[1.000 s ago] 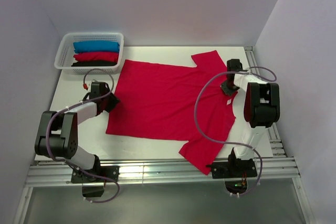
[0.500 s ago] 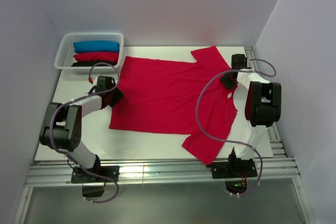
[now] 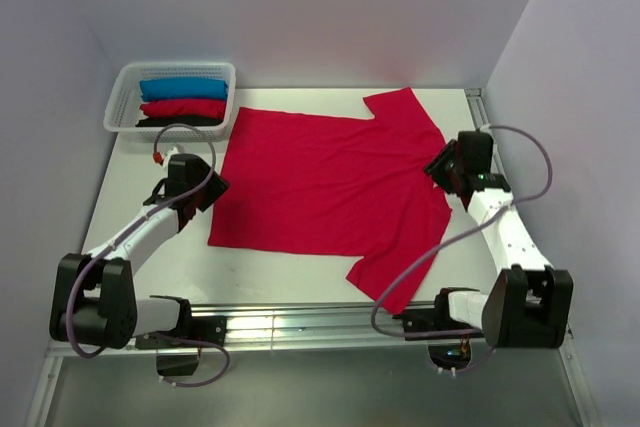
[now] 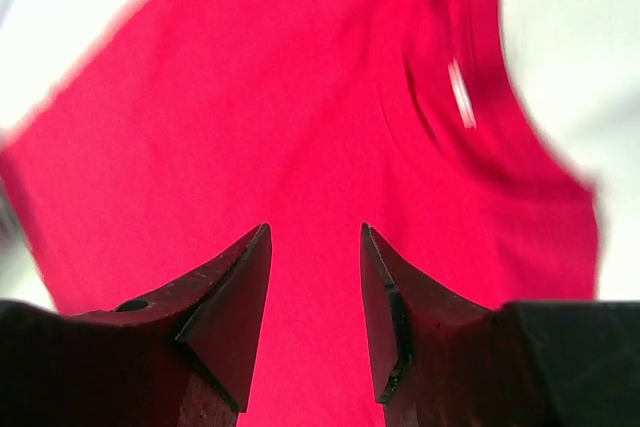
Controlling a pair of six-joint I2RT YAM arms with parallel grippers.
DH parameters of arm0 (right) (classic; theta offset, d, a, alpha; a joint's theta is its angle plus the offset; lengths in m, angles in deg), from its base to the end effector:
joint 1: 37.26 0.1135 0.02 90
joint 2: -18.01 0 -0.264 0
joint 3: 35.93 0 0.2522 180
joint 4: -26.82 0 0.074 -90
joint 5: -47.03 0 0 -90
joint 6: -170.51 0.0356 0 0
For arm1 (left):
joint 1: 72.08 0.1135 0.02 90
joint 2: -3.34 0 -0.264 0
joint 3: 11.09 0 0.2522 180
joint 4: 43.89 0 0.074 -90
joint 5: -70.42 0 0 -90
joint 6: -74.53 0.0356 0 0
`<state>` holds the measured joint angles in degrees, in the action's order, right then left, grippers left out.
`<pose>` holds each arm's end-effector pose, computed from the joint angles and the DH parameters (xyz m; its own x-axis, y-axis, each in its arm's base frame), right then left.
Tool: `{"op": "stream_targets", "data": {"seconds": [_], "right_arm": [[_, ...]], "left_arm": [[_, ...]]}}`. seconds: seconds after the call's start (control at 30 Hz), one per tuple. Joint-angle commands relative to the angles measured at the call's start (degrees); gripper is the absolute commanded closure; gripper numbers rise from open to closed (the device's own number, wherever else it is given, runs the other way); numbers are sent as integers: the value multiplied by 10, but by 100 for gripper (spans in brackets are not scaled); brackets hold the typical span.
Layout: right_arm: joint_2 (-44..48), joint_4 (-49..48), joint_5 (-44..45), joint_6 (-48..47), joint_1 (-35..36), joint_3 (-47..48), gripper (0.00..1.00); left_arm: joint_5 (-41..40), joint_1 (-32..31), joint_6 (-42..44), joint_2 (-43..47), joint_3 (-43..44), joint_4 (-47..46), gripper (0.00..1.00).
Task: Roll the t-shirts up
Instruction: Flatten the tshirt, then fold the tshirt
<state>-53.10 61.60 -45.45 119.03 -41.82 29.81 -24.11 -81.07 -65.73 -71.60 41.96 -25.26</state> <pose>0.2686 -0.0199 0.2690 -0.4739 0.6620 -0.5807 0.4366 0.7493 0.4979 0.2658 -0.0392 0.2033 -0.4844 -0.6994 -0.5254 -0.4318 0.7135 -0.5517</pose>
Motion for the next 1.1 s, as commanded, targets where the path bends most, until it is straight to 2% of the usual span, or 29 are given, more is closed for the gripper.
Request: {"op": "stream_targets", "data": {"seconds": [0.0, 0.07, 0.2, 0.53, 0.77, 0.83, 0.87, 1.07], "right_arm": [[66, 40, -24, -23, 31, -62, 52], [117, 70, -17, -21, 43, -91, 53], [192, 133, 19, 14, 139, -130, 55], [329, 282, 18, 138, 328, -196, 52], [360, 357, 19, 186, 444, -218, 50], [364, 386, 24, 203, 479, -209, 46], [364, 391, 24, 204, 487, -207, 36], [331, 410, 41, 246, 561, -229, 36]], "left_arm": [[8, -2, -4, 39, -28, 40, 44], [8, -2, -9, 58, -42, 62, 46], [14, -2, -19, 86, -66, 91, 47], [2, -2, -13, 130, -54, 162, 44], [14, -1, -15, 125, -66, 166, 44], [18, -1, -16, 118, -69, 163, 44], [20, -1, -16, 117, -69, 162, 44], [28, -1, -19, 110, -76, 150, 45]]}}
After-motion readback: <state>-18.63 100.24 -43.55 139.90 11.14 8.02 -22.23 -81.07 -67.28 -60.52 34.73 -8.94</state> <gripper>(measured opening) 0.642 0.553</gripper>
